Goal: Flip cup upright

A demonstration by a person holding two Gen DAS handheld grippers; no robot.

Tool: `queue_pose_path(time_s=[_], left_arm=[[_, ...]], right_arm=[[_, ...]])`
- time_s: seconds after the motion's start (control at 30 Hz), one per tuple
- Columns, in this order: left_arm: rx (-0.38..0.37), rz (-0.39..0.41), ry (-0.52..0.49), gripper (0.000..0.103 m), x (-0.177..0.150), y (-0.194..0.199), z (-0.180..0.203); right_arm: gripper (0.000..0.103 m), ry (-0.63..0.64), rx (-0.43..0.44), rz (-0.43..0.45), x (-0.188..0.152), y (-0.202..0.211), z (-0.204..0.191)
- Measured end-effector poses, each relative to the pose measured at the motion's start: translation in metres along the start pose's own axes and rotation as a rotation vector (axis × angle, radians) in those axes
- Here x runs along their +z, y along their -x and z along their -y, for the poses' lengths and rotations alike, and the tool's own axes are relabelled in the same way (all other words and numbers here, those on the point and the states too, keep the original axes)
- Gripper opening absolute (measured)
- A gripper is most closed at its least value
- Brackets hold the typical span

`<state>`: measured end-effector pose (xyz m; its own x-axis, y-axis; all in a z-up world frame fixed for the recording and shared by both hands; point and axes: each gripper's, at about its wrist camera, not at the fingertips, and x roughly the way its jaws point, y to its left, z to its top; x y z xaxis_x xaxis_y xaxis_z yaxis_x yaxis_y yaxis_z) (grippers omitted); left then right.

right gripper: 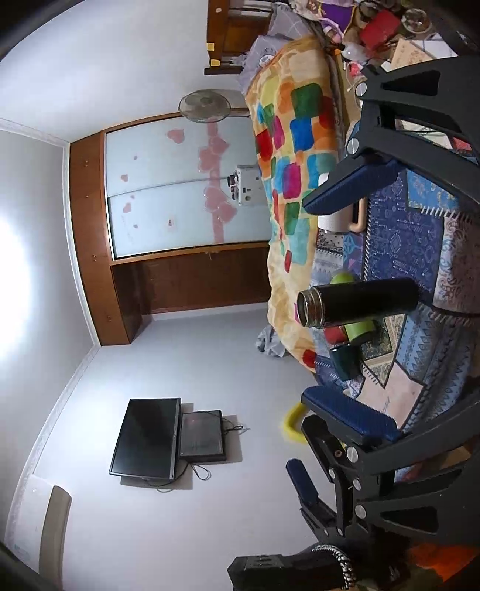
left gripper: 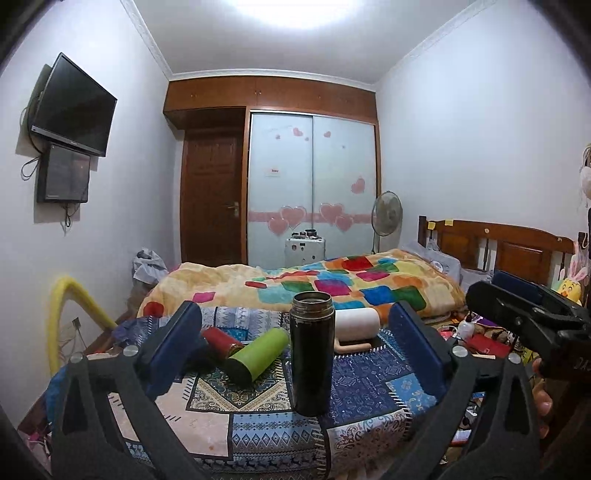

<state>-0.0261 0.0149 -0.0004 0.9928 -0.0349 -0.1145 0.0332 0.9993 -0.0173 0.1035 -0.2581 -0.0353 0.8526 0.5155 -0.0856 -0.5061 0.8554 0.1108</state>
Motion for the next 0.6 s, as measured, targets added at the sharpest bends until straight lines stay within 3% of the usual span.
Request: queue_pose_path(time_s=[0.6], left_arm=[[0.01,0.002,-0.01,0.103,-0.006,0.0018,0.0022]], right_arm=[[0.103,0.011,-0.049,-0.002,-0.0033,0.0066,-0.0002]])
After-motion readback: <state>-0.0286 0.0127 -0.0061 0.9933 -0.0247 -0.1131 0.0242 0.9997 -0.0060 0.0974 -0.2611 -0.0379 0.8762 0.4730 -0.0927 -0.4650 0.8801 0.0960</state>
